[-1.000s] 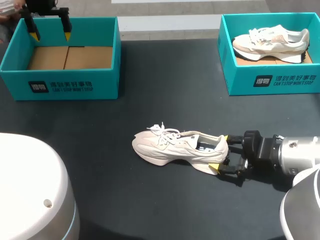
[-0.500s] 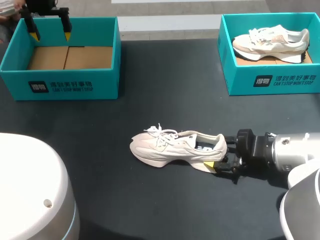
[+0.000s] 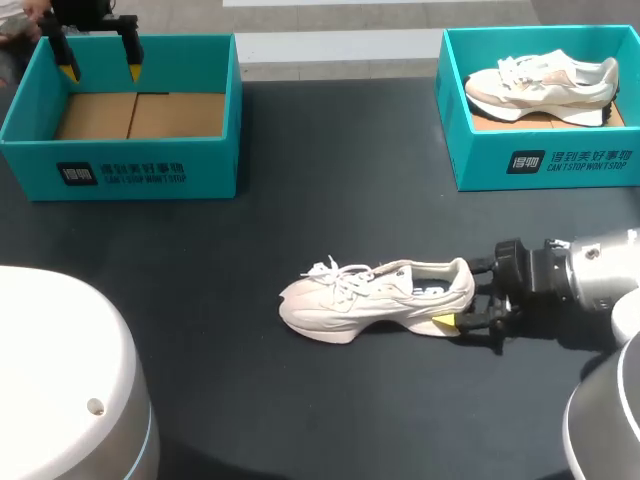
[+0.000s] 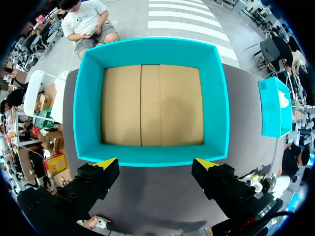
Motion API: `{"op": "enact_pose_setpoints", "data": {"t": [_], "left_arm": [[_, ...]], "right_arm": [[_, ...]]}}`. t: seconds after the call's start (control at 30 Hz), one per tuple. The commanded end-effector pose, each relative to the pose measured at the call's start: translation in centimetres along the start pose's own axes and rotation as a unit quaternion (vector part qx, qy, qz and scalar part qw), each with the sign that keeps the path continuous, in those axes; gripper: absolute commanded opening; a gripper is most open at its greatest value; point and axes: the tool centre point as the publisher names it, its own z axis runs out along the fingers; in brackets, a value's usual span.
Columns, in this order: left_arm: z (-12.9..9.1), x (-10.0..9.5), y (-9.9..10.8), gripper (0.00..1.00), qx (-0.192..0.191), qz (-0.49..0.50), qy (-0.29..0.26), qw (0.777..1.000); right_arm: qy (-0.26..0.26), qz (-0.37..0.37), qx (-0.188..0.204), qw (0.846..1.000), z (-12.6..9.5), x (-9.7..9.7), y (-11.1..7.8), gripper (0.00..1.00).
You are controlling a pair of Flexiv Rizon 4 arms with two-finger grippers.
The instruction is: Take the shoe out of the shoebox, open the shoe tongue, remove and reinsert the insole, then place the shoe into the shoebox
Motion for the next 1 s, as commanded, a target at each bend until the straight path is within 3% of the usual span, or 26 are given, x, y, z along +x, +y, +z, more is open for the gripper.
{"op": "enact_pose_setpoints", "data": {"t": [0.03, 0.4, 1.0], "left_arm": [[0.0, 0.0, 0.0, 1.00, 0.000, 0.000, 0.000, 1.000], [0.0, 0.0, 0.0, 1.00, 0.000, 0.000, 0.000, 1.000], [0.0, 0.0, 0.0, 1.00, 0.000, 0.000, 0.000, 1.000]], "right_arm": [[0.035, -0.004, -0.003, 0.999, -0.1, -0.8, 0.1, 0.00], [0.055, 0.002, -0.003, 0.998, 1.3, -0.5, -0.9, 0.00], [0.049, 0.007, 0.000, 0.999, 1.4, -0.5, -1.0, 0.00]]}}
